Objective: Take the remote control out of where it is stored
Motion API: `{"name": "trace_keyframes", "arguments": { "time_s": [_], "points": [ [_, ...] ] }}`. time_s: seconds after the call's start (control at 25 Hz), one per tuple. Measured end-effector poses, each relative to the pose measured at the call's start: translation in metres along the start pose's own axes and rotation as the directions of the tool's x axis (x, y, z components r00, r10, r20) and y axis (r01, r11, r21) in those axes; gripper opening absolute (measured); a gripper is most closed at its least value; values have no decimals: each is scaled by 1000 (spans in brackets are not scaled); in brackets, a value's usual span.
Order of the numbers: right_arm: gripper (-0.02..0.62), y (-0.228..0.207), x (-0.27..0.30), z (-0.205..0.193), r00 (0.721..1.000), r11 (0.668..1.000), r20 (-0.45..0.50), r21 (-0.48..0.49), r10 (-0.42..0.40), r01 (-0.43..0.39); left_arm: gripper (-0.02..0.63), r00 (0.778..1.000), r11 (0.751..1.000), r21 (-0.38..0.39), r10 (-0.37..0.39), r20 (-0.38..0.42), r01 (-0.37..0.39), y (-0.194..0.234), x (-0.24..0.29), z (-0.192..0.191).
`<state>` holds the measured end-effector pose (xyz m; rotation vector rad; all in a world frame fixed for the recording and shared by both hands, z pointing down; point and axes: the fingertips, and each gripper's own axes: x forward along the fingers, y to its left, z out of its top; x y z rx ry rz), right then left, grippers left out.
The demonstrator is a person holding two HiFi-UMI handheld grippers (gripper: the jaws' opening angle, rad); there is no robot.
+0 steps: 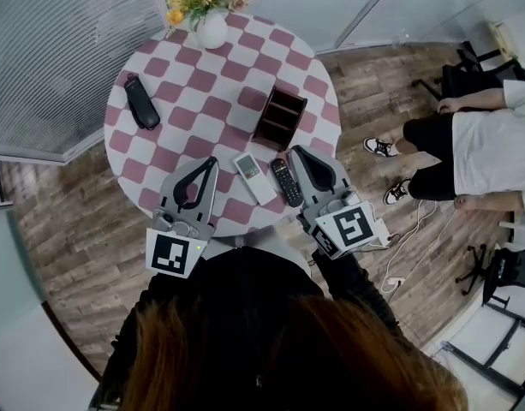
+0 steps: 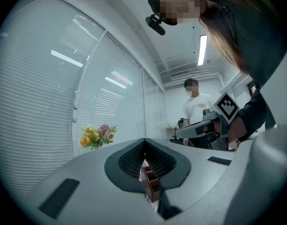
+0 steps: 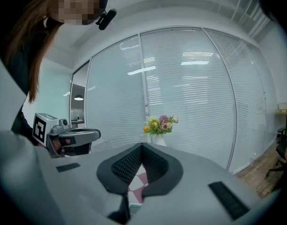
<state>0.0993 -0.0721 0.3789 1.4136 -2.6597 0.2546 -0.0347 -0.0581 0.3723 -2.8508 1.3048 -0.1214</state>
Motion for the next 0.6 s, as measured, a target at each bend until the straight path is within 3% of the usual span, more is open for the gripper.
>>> {"name": "trace_keyframes", "arguments": {
  "time_s": [0.6],
  "points": [
    [14,11,1,1,1000,1000,4,-5,7,-7,9,1000,1000,10,-28,-3,28,-8,0,4]
  ]
}}
